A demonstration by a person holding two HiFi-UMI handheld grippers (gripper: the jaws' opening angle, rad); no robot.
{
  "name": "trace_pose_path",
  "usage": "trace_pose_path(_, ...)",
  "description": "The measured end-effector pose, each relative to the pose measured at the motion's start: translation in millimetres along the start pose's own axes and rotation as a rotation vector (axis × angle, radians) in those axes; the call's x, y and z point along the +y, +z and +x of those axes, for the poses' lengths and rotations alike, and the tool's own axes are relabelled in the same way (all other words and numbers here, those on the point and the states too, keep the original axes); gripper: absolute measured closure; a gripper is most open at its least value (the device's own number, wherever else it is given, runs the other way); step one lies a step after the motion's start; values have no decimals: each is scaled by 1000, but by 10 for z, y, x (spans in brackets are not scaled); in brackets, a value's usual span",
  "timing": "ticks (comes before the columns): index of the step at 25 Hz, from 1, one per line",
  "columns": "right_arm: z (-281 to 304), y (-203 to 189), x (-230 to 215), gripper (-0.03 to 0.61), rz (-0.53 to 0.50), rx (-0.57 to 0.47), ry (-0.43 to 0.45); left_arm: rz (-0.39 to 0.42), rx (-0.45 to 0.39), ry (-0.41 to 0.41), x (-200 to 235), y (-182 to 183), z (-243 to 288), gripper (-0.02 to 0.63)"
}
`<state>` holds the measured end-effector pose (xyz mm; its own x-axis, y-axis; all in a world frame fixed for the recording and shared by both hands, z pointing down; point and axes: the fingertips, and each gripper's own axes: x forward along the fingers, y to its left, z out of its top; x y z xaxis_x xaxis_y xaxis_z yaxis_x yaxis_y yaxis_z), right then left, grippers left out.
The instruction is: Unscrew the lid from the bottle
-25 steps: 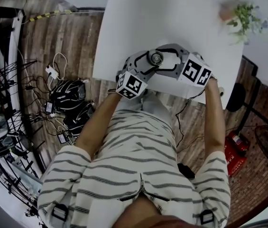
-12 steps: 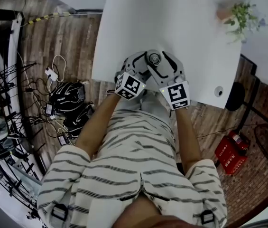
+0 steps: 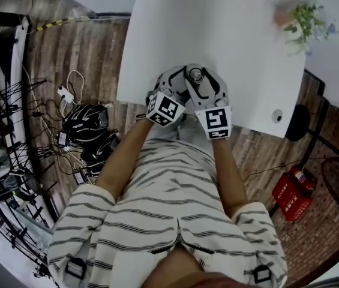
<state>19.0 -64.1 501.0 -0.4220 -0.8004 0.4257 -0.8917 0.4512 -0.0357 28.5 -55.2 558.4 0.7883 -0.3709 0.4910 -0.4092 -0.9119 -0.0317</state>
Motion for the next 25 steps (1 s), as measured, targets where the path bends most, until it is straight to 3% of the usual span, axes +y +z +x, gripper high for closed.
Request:
trace_pose_path(9, -14, 4, 12, 342, -91, 16, 152, 3, -1, -8, 0, 17, 14, 316)
trace_pose_path(25, -58, -76, 133, 341, -451, 107, 750, 14, 8, -27, -22, -17, 10, 316)
